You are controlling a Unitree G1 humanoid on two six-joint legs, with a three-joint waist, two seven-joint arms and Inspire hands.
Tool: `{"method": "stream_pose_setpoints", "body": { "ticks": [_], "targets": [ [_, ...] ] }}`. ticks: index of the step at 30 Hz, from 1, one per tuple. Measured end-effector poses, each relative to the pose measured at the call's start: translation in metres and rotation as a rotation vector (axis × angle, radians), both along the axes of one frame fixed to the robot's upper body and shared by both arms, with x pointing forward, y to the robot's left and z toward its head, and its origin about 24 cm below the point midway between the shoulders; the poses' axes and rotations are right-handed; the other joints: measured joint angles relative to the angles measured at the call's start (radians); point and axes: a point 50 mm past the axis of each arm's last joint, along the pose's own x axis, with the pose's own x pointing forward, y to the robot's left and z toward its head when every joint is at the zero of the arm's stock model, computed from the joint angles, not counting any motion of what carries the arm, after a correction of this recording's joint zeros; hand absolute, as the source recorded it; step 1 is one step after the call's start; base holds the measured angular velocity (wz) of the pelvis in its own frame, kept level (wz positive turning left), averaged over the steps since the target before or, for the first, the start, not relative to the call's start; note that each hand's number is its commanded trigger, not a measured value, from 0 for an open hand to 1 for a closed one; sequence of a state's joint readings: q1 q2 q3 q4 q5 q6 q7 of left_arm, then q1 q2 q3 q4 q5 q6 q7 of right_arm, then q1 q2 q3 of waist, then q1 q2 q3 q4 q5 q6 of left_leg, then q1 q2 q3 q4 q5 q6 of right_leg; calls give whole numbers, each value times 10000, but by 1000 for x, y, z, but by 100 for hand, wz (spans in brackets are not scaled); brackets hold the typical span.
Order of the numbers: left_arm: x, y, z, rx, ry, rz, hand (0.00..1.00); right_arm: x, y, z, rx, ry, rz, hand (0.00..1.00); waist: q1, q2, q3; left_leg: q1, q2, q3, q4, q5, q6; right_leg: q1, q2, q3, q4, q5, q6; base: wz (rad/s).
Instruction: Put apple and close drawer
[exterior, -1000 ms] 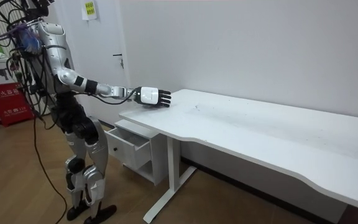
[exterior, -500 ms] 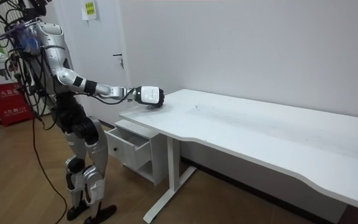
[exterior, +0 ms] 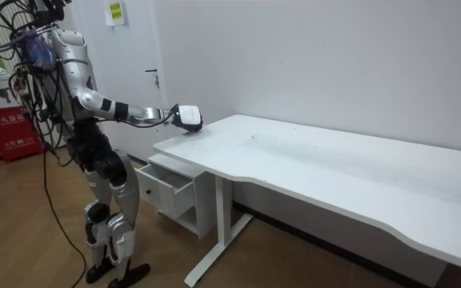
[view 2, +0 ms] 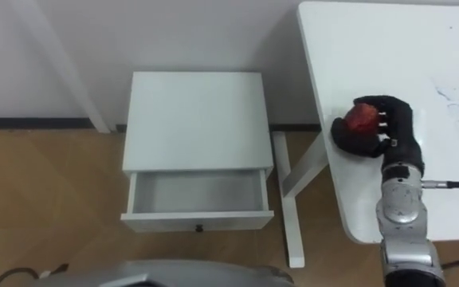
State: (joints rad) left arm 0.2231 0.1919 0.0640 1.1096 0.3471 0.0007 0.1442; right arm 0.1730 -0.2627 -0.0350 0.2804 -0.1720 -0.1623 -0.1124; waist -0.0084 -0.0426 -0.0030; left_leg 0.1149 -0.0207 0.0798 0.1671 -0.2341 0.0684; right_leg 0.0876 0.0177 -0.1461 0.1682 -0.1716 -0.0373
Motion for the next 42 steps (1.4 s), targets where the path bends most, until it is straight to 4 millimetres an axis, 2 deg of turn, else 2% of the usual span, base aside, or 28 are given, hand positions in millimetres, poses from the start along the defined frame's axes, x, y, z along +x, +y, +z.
{"method": "stream_pose_setpoints", "body": {
  "ticks": [4,6,8,9,11,14,18,24,25,26,34,42],
  "targets": [
    [12,-5,-1,-65,-152,-570,0,2,24,-5,-189,490,1412,100,310,56,-2,-17,6,-40,2,3,-5,17,-6,-82,0,2,-3,5],
    [16,-8,-1,-142,-198,-890,0,-2,52,-16,-100,1288,2971,100,476,109,39,-43,1,-125,-28,3,-6,29,-21,-189,1,1,-2,12],
    [17,-11,-2,-186,-168,-1061,0,-5,71,-21,27,1639,3964,100,662,110,66,-94,-11,-157,-44,3,-6,2,-32,-215,-4,1,-2,11],
    [17,-12,-2,-208,-163,-1124,0,-6,79,-21,111,1738,4394,100,747,138,114,-179,-26,-207,-17,3,-5,-36,-48,-261,-20,1,-1,10],
    [19,-13,-1,-217,-248,-1149,0,-6,87,-20,186,1784,4806,100,866,145,176,-250,-53,-332,-2,5,-1,-59,-79,-396,-29,0,1,21],
    [16,-13,-2,-231,-135,-1182,0,-3,90,-18,233,1781,5117,100,961,87,147,-423,-101,-553,105,14,13,-65,-119,-546,-139,1,3,27],
    [18,-14,-2,-269,-223,-1225,0,1,95,-15,272,1820,5567,100,1011,-23,81,-517,-100,-548,214,16,12,-64,-122,-529,-181,2,6,12],
    [27,-15,-1,-279,-459,-1299,0,-1,99,-17,346,2026,5933,100,1002,-47,68,-502,-101,-556,199,17,11,-46,-128,-512,-190,2,6,1],
    [29,-15,-1,-278,-507,-1313,0,-1,100,-17,349,2042,5970,11,995,-46,70,-502,-102,-551,198,16,11,-47,-130,-506,-190,2,6,0],
    [31,-15,0,-278,-563,-1338,0,-2,101,-18,361,2088,6045,0,994,-45,73,-500,-102,-542,198,16,11,-47,-131,-498,-190,2,7,0],
    [32,-17,0,-303,-594,-1436,0,-5,101,-21,266,2556,6579,0,958,-30,107,-520,-102,-532,173,15,9,-44,-130,-503,-185,0,9,0],
    [29,-20,-2,-520,-427,-1532,0,-6,100,-22,286,2729,6614,0,951,-28,106,-534,-102,-537,187,13,8,-29,-137,-562,-174,2,12,0]
  ]
}}
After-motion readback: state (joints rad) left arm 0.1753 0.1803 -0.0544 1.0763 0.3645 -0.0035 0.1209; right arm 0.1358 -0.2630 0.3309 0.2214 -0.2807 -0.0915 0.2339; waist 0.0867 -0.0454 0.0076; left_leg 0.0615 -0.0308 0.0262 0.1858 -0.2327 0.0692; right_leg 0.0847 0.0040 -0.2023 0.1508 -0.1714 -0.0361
